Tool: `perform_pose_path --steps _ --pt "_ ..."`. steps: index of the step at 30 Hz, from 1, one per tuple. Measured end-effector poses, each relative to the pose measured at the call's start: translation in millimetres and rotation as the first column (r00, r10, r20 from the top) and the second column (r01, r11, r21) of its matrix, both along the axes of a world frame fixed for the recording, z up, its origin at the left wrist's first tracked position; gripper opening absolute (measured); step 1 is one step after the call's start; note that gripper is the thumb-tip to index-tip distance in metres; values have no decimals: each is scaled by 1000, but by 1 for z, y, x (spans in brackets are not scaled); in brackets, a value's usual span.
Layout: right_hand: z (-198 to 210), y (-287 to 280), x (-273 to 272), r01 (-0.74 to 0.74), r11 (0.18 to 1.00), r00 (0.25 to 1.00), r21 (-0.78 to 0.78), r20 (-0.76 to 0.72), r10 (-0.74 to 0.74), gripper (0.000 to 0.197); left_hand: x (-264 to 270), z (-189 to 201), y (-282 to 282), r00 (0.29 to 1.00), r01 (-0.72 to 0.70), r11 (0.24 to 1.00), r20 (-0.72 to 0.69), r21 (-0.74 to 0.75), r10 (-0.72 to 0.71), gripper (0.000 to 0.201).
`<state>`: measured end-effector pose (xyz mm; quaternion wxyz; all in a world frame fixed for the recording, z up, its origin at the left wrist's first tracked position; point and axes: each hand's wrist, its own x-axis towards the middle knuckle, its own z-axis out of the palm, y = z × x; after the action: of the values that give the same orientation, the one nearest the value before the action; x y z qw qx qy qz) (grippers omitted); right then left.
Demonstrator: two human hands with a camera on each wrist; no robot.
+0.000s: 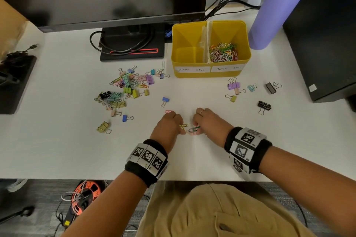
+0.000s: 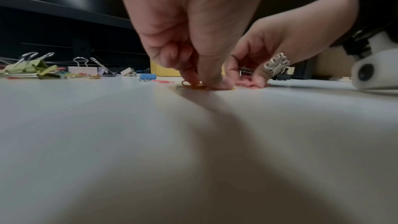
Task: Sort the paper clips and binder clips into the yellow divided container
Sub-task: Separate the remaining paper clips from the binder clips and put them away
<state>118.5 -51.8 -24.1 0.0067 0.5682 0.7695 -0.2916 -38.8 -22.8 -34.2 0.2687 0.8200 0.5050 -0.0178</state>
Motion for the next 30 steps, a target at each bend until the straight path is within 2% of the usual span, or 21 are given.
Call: perform_pose_path --steps 2,5,7,9,10,13,15,17,18,19,21,23,25,28,30 --pt "2 -1 -2 -94 991 993 95 86 86 26 2 -5 -2 999 3 1000 -47 2 -2 24" --pt "-4 -3 -2 -167 982 969 90 197 146 38 5 -7 -7 981 73 997 -184 32 -66 23" --pt "-9 -2 -3 -213 963 957 168 235 170 42 9 -10 -8 958 106 994 -272 37 -92 26" --pt "-6 1 -3 -213 973 962 92 195 192 29 11 -5 -10 923 144 987 -369 70 -109 26" --pt "-7 2 -2 -238 969 947 64 238 216 28 12 -1 -10 920 155 983 -377 102 -106 31" --pt "-9 4 3 -201 978 959 52 213 186 30 10 -6 -8 882 209 971 -451 115 -137 46" --pt "-12 4 6 -186 981 959 56 228 169 27 9 -16 -10 884 209 964 -453 164 -115 43" --pt "-11 4 9 -179 978 960 107 237 149 26 9 0 -13 865 253 954 -479 160 -150 37" --pt "-10 4 12 -150 982 968 116 222 121 26 10 7 -13 872 211 970 -471 118 -132 34" --pt "-6 4 16 -91 993 981 80 179 76 25 11 10 -10 895 142 988 -435 64 -100 32" --pt "8 8 28 95 995 995 -37 -10 -95 21 11 19 2 966 44 995 -252 -89 -65 30" --pt "30 19 43 297 955 929 -23 -226 -294 15 19 46 19 994 12 985 -107 -172 -31 28" --pt "55 38 62 454 890 832 48 -380 -404 16 37 77 41 1000 25 983 9 -181 -24 29" --pt "84 77 86 607 773 768 183 -383 -513 5 83 114 78 979 10 991 202 -132 17 28" --pt "89 103 98 661 723 744 203 -305 -594 16 119 123 105 964 -47 993 257 -109 74 25"
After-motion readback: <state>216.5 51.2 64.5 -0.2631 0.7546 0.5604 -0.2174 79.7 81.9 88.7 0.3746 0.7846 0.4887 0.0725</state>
